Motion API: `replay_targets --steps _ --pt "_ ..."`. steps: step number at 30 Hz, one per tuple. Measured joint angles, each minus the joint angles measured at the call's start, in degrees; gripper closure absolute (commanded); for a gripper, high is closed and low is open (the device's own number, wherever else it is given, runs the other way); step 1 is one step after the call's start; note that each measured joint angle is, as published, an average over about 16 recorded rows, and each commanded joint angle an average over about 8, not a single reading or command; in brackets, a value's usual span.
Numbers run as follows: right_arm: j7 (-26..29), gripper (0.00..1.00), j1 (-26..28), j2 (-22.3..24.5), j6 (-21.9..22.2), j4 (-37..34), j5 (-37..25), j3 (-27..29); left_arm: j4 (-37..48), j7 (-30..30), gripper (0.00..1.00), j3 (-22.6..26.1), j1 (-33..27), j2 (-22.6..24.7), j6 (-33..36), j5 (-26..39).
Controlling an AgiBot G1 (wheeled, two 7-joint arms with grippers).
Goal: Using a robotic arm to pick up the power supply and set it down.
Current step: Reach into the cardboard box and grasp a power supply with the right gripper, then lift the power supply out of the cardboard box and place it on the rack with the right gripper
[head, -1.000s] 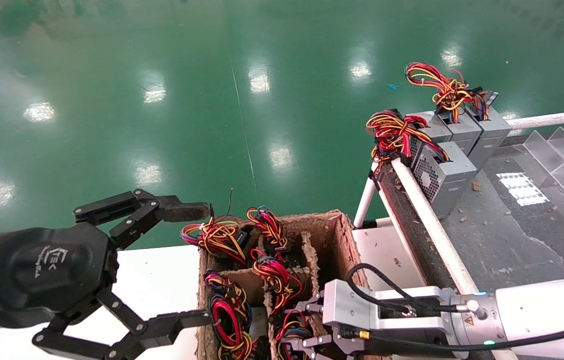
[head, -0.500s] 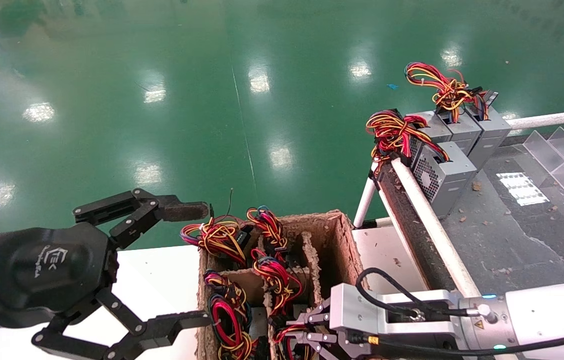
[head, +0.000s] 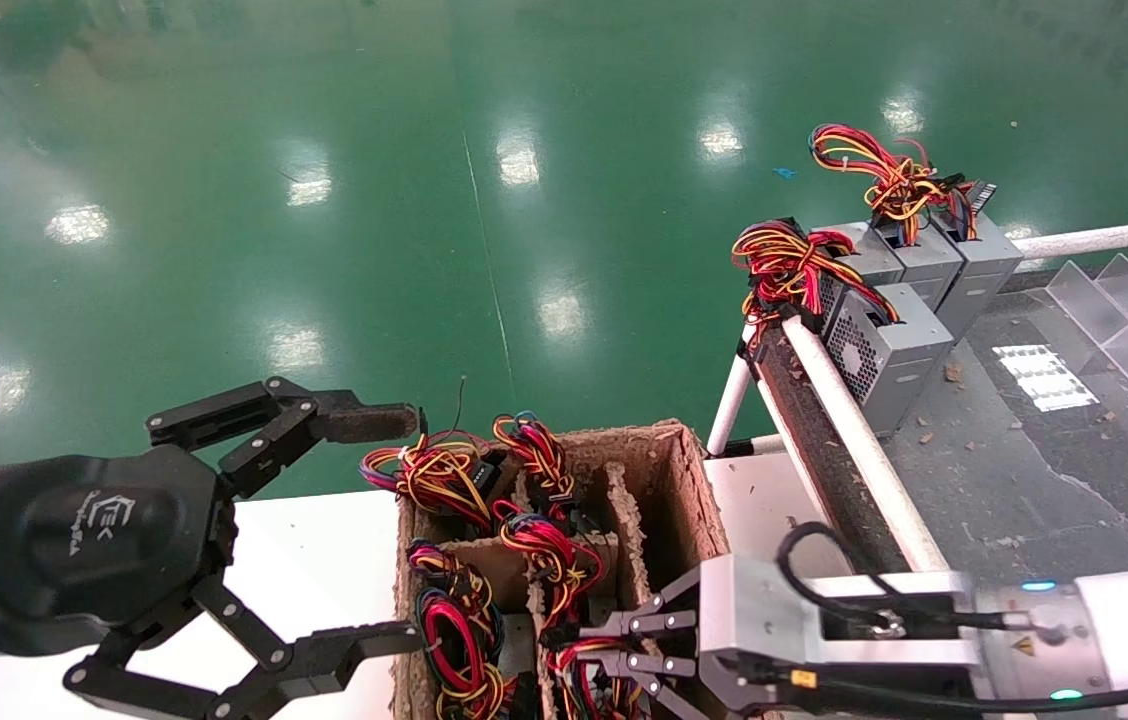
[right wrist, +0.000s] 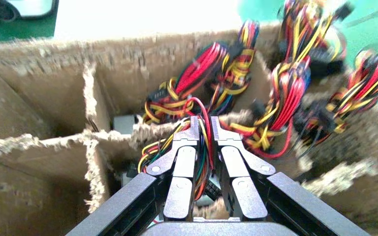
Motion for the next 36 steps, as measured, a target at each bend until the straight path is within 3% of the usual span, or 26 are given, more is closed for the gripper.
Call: replay_targets --steps 11,17,26,36 --pt "-4.5 1.00 0.6 4.3 -5.9 -0.1 11.6 5.4 0.0 0.0 0.00 0.0 0.0 0.0 0.0 0.0" --pt "-6.1 1.00 0.7 7.9 -6.9 -0.3 17.2 9.3 0.0 0.0 0.00 0.0 0.0 0.0 0.0 0.0" --pt "-7.4 1.00 -0.5 13.4 -3.2 -0.4 23.0 15.8 0.0 0.0 0.00 0.0 0.0 0.0 0.0 0.0" --pt "-9.5 1.00 -2.9 19.3 5.2 -0.7 25.7 23.1 0.0 0.0 0.00 0.1 0.0 0.0 0.0 0.0"
